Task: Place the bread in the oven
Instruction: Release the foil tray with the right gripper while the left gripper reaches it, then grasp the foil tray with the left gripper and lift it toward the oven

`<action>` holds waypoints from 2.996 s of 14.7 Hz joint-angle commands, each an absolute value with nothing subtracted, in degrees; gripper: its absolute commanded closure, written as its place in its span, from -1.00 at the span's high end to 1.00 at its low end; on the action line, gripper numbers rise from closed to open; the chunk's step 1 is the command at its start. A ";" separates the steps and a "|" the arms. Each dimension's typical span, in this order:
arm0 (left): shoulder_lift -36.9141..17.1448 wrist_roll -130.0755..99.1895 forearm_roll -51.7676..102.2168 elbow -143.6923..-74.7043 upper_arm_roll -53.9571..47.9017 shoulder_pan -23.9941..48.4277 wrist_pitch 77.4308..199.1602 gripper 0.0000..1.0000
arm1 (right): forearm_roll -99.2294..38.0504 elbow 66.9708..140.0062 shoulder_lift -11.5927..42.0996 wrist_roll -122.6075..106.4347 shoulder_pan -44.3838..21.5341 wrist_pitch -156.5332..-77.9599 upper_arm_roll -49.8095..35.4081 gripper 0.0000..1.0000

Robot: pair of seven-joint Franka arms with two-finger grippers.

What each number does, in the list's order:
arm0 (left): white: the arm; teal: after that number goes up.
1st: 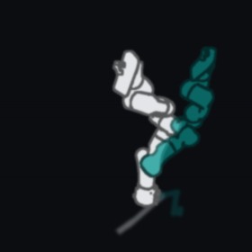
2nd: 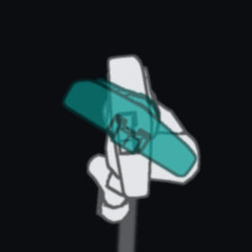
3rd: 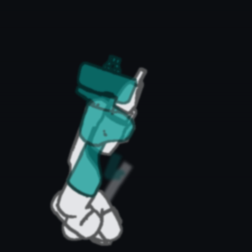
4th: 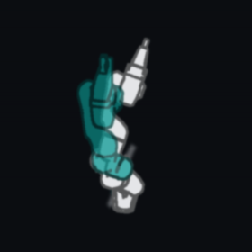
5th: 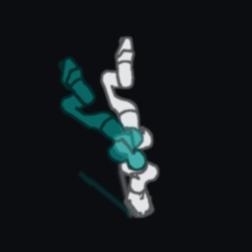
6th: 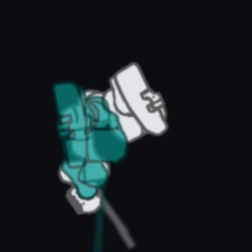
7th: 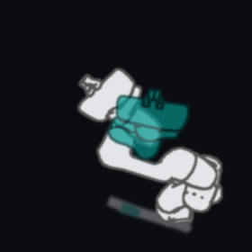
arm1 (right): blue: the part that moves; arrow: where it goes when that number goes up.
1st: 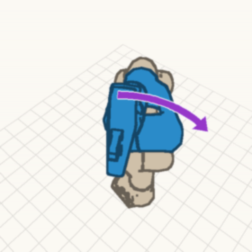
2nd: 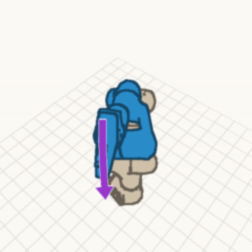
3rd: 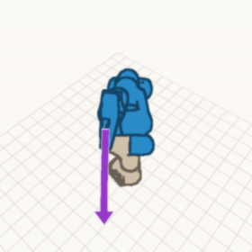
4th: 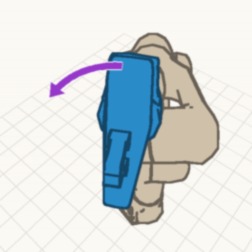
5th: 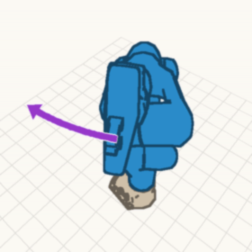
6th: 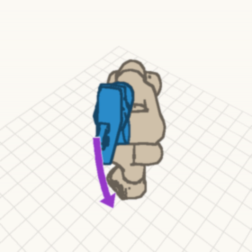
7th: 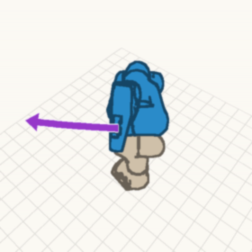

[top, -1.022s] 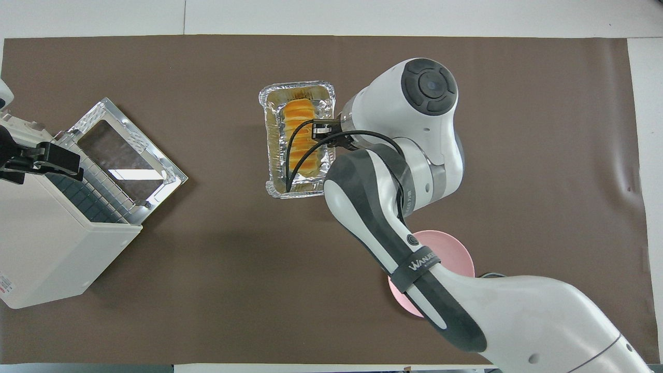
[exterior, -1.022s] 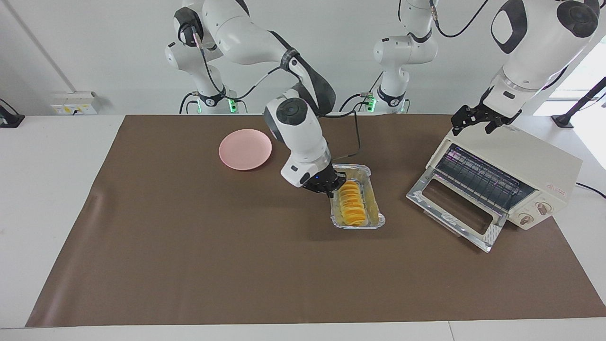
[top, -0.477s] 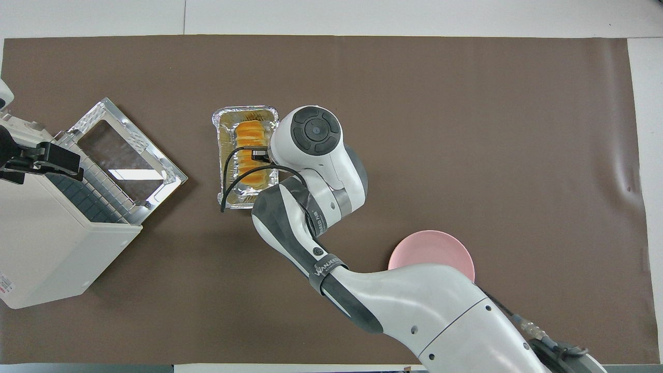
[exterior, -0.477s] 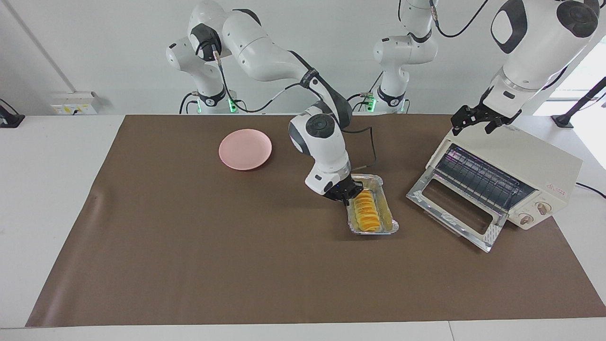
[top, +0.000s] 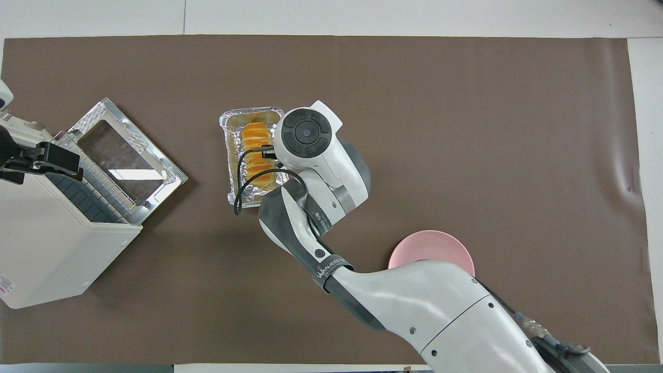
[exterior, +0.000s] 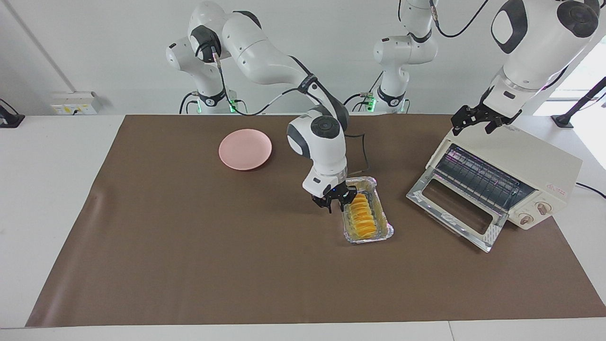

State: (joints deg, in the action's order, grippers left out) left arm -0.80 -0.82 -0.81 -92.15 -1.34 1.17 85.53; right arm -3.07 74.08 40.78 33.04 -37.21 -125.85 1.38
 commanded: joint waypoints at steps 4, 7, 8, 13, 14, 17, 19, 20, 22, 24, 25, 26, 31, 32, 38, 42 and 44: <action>-0.70 -3.08 -0.53 -92.28 -1.49 3.86 89.55 1.00 | -2.11 75.06 29.81 26.11 -30.51 -114.54 0.70 1.00; -4.29 -3.60 3.77 -90.54 -1.41 7.97 91.84 1.00 | -2.11 78.55 23.58 18.92 -25.51 -108.30 0.79 1.00; -7.26 -4.21 3.61 -88.70 -1.32 10.78 91.41 1.00 | -2.02 81.45 20.77 16.81 -23.31 -106.98 0.88 1.00; -21.79 -16.15 3.60 -78.57 -1.23 20.73 96.82 1.00 | -1.41 95.69 7.50 5.11 -12.94 -103.01 0.97 1.00; -22.93 -17.48 3.43 -79.71 -1.23 21.61 101.12 1.00 | -1.32 97.63 5.21 4.49 -11.35 -102.57 0.97 1.00; -25.21 -18.72 3.25 -85.77 -1.23 24.25 109.06 1.00 | -1.06 101.51 -0.08 4.22 -7.57 -100.99 1.05 1.00; -28.99 -20.91 3.25 -85.96 -1.14 25.75 112.92 1.00 | -0.97 101.08 -1.57 3.70 -5.11 -98.19 1.05 1.00; -30.22 -21.70 3.16 -85.96 -1.14 26.71 113.98 1.00 | -0.97 100.99 -2.63 2.73 -4.49 -97.04 1.05 1.00; -31.20 -24.42 3.16 -86.74 -1.14 27.60 114.95 1.00 | -0.88 101.07 -3.25 -0.16 -3.17 -95.63 1.05 1.00; -31.11 -25.57 3.16 -89.02 -1.14 28.30 117.32 1.00 | -0.88 101.43 -2.82 -0.53 -2.03 -96.59 1.05 1.00; -31.11 -26.10 3.16 -89.82 -1.14 28.65 117.94 1.00 | -0.88 101.34 -2.55 -0.44 -1.85 -96.94 1.05 1.00; -31.03 -26.54 3.16 -89.82 -1.14 29.09 117.95 1.00 | -0.88 101.16 -2.29 -0.53 -1.50 -97.03 1.05 1.00; -30.67 -27.42 3.16 -91.14 -1.23 29.09 118.13 0.32 | 2.10 100.72 -1.93 -0.70 -1.23 -98.70 1.05 1.00; -30.67 -27.60 3.25 -91.14 -1.23 29.00 117.95 -0.01 | 2.20 100.46 -1.85 -0.88 -1.40 -98.35 0.97 1.00; -30.59 -27.95 3.25 -91.49 -1.23 28.21 117.95 -1.00 | 1.58 100.11 -1.76 -0.70 -1.41 -95.10 0.88 1.00; -30.50 -28.56 3.60 -91.41 -1.23 28.21 117.51 -1.00 | 1.23 100.11 -1.84 -0.79 -1.41 -93.52 0.70 1.00; -30.50 -32.06 3.69 -91.32 -1.23 28.30 117.07 -1.00 | 1.23 100.28 -2.02 -0.79 -1.41 -93.52 0.70 1.00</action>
